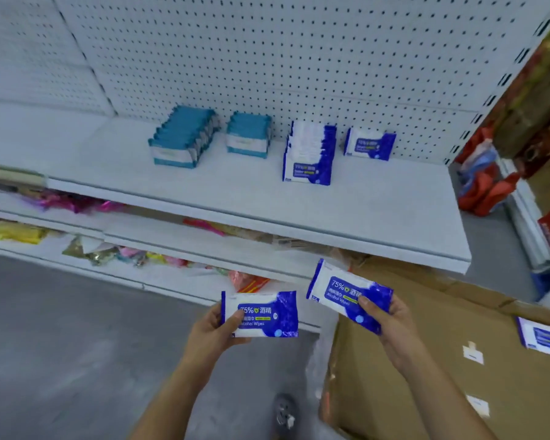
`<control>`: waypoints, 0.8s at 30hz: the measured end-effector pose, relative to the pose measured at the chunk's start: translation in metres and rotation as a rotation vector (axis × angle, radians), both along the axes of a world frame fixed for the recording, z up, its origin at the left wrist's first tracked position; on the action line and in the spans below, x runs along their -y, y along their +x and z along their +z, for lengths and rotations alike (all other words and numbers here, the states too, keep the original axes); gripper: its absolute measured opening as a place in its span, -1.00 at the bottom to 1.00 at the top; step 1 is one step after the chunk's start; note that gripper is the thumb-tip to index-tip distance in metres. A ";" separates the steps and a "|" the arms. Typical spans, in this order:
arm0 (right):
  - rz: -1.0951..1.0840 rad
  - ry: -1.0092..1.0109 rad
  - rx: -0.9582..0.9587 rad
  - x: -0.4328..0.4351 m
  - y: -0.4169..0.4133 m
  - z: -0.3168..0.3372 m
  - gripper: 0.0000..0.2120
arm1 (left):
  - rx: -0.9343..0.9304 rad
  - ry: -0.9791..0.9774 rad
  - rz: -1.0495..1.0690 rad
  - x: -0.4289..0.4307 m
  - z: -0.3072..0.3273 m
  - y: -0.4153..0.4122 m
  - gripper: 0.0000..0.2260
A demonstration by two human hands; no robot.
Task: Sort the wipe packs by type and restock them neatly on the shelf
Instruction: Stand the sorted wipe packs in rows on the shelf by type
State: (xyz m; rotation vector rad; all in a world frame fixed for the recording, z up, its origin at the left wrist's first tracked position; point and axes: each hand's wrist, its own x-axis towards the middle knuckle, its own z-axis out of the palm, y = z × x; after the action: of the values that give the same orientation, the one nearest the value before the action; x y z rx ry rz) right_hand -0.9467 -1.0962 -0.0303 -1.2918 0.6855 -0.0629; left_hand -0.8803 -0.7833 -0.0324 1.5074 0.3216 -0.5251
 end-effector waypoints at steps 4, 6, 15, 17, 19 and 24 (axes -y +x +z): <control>-0.019 -0.025 0.033 0.008 0.058 0.023 -0.19 | 0.076 0.023 -0.104 -0.006 0.030 0.068 -0.80; -0.047 -0.051 0.054 0.013 0.079 0.038 -0.37 | 0.089 0.020 -0.135 -0.003 0.042 0.096 -0.80; -0.246 -0.234 0.024 0.060 0.160 0.056 -0.72 | 0.094 0.051 -0.398 0.021 0.054 0.218 -0.80; -0.312 -0.268 0.012 0.068 0.178 0.060 -0.77 | 0.068 0.025 -0.433 0.025 0.052 0.249 -0.65; -0.385 -0.281 0.006 0.074 0.197 0.061 -0.79 | 0.062 -0.020 -0.528 0.032 0.057 0.280 -0.31; -0.421 -0.315 -0.055 0.085 0.248 0.055 -0.79 | -0.003 -0.056 -0.606 0.062 0.051 0.333 -0.49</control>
State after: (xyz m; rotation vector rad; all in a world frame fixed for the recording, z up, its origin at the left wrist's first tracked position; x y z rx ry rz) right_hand -0.6991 -1.1812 0.0244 -1.4324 1.0165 -0.4960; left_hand -0.5475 -0.8450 0.0181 1.5417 -0.1605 -1.0036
